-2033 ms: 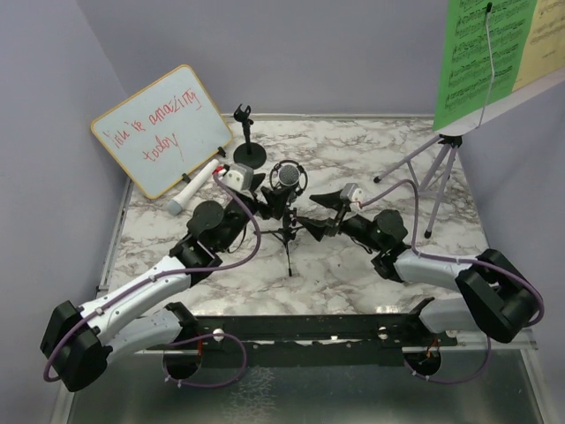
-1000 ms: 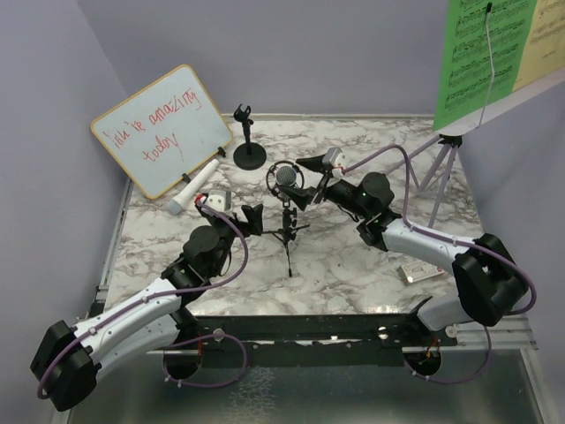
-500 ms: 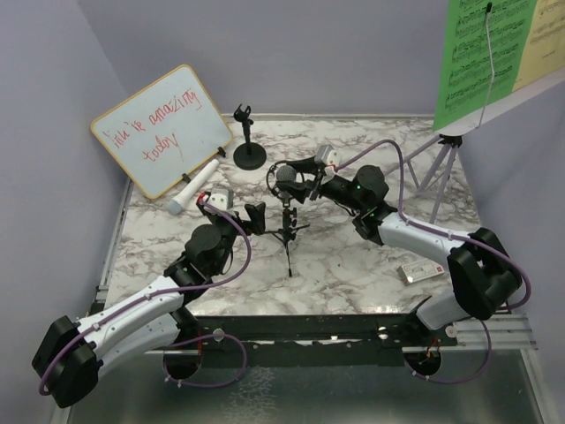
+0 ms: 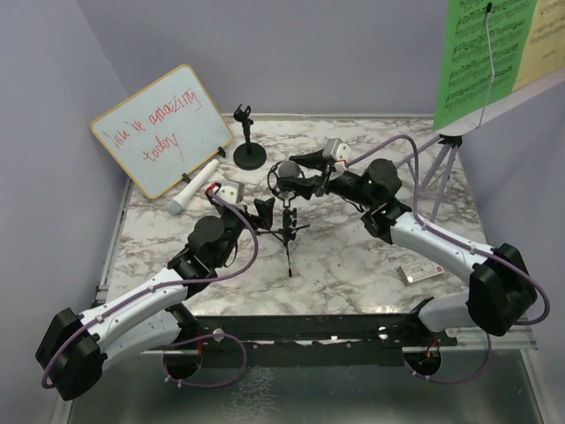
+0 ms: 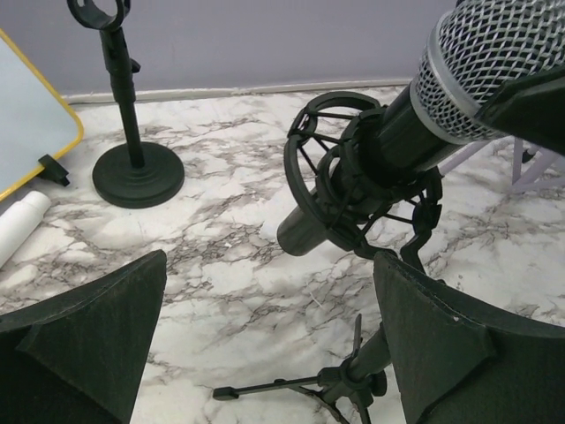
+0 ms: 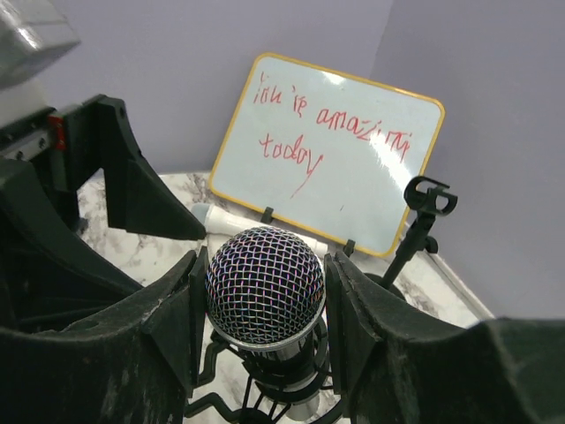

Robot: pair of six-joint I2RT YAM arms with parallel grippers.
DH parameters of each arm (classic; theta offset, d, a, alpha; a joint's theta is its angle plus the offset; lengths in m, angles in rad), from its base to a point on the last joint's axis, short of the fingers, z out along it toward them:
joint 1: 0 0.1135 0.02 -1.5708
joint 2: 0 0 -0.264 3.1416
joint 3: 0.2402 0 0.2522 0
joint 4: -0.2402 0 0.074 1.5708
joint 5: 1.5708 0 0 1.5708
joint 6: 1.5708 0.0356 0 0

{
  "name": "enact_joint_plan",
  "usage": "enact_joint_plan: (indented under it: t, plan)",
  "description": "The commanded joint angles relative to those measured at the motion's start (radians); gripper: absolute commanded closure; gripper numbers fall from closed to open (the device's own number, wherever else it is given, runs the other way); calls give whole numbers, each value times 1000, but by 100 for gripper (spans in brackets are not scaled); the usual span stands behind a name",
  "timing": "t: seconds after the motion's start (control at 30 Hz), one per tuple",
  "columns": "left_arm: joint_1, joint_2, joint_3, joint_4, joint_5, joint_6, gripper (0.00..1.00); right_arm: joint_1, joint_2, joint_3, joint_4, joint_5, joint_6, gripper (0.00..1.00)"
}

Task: Pack up the instrument practice props
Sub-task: Remove the microphone from the microphone stand.

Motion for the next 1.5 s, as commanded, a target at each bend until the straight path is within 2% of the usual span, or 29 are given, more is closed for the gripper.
enact_joint_plan:
  t: [0.0,0.33,0.6,0.87,1.07,1.2,1.47]
  plan:
    - [-2,38,53,27,74,63,1,-2,-62,50,-56,-66,14,72]
    - [-2,123,133,45,143,165,1,-1,-140,157,-189,-99,62,81]
    - [-2,159,196,93,224,325,1,-2,-195,253,-301,-103,87,85]
    - [-2,163,285,120,435,433,1,-2,-239,296,-339,-112,123,86]
    - [-3,151,339,123,581,462,1,-2,-250,311,-361,-132,123,86]
    - [-3,145,368,122,640,455,4,-1,-250,313,-367,-137,152,86]
    - [-3,140,402,121,728,433,17,-1,-240,323,-361,-167,165,88]
